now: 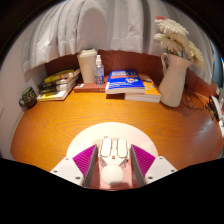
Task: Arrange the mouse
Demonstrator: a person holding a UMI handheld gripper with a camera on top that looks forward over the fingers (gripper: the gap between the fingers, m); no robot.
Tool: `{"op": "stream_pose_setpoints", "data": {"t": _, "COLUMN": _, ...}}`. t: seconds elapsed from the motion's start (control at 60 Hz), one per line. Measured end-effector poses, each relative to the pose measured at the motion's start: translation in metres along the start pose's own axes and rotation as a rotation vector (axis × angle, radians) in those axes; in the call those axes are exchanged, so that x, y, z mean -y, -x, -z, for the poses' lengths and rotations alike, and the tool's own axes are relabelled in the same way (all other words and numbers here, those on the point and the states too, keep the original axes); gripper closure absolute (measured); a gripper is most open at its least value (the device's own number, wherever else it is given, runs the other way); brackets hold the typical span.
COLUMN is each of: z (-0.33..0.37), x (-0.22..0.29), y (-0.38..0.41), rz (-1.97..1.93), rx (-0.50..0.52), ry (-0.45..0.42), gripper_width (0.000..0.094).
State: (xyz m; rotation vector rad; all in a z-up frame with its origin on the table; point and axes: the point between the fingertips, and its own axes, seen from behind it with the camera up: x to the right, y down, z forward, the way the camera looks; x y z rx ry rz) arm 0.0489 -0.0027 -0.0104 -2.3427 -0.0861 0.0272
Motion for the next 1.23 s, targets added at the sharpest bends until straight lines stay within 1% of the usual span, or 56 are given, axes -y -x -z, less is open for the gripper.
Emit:
{"op": "stream_pose_setpoints", "data": {"t": 0.05, "z": 0.006, "x": 0.003, "y": 0.0, "rz": 0.0, "rx": -0.001, "ry": -0.002, "gripper_width": 0.0125}}
{"op": "stream_pose_setpoints", "data": {"t": 0.067, "z": 0.009, "x": 0.005, "y": -0.001, "rz": 0.001, "rx": -0.003, "ry": -0.007, "gripper_width": 0.0082}}
{"op": "stream_pose_setpoints", "data": {"t": 0.083, "z": 0.013, "x": 0.009, "y": 0.0, "rz": 0.002, "rx": -0.002, "ry": -0.014, "gripper_width": 0.0061}}
{"op": "stream_pose_setpoints", "data": {"t": 0.2, "z": 0.06, "x": 0.037, "y": -0.002, "rz": 0.003, "rx": -0.007, "ry": -0.085, "gripper_width": 0.0072}}
{"op": "stream_pose_setpoints", "data": {"t": 0.367, "z": 0.158, "x": 0.065, "y": 0.003, "rz": -0.021, "rx": 0.01, "ry": -0.159, "gripper_width": 0.0074}}
{"op": "stream_pose_setpoints", "data": {"t": 0.483, "z": 0.224, "x": 0.068, "y": -0.001, "rz": -0.04, "rx": 0.011, "ry": -0.203, "gripper_width": 0.0076}}
{"op": "stream_pose_setpoints", "data": {"t": 0.617, "z": 0.277, "x": 0.059, "y": 0.001, "rz": -0.05, "rx": 0.041, "ry": -0.232, "gripper_width": 0.0077}}
{"op": "stream_pose_setpoints", "data": {"t": 0.85, "z": 0.333, "x": 0.044, "y": -0.015, "rz": -0.047, "rx": 0.033, "ry": -0.278, "gripper_width": 0.009}}
{"op": "stream_pose_setpoints", "data": {"t": 1.233, "z": 0.357, "x": 0.016, "y": -0.04, "rz": -0.059, "rx": 0.02, "ry": -0.286, "gripper_width": 0.0089}}
